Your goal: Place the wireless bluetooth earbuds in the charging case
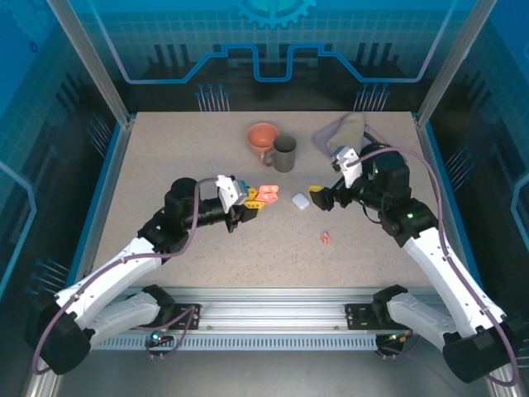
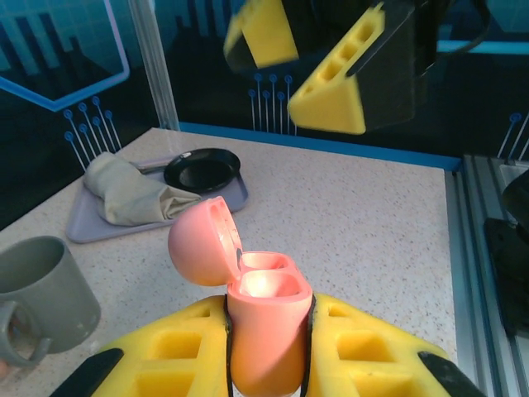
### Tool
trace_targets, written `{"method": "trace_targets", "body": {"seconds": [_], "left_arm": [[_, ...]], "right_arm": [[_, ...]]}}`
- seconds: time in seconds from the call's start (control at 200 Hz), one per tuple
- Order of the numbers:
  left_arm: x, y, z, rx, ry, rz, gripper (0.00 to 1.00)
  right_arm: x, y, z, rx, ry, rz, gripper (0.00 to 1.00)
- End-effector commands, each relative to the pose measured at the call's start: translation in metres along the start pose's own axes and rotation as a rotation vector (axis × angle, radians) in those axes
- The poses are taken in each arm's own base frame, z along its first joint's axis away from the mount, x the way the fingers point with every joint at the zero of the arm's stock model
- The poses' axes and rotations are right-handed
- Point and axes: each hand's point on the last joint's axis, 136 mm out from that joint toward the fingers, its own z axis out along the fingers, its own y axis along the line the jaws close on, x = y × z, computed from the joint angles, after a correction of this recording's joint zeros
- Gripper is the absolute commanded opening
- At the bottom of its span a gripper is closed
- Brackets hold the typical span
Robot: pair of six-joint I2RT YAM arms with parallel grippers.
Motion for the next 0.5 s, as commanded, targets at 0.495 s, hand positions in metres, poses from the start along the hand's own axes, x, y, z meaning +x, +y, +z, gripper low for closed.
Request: {"method": "trace_targets", "body": {"seconds": [0.495], "left_arm": [[-0.023, -0.004, -0.021, -0.053, -0.091, 0.016, 0.0]], "right_arm": [[0.207, 0.017, 0.031, 0.082, 0.607, 0.696, 0.8]]}}
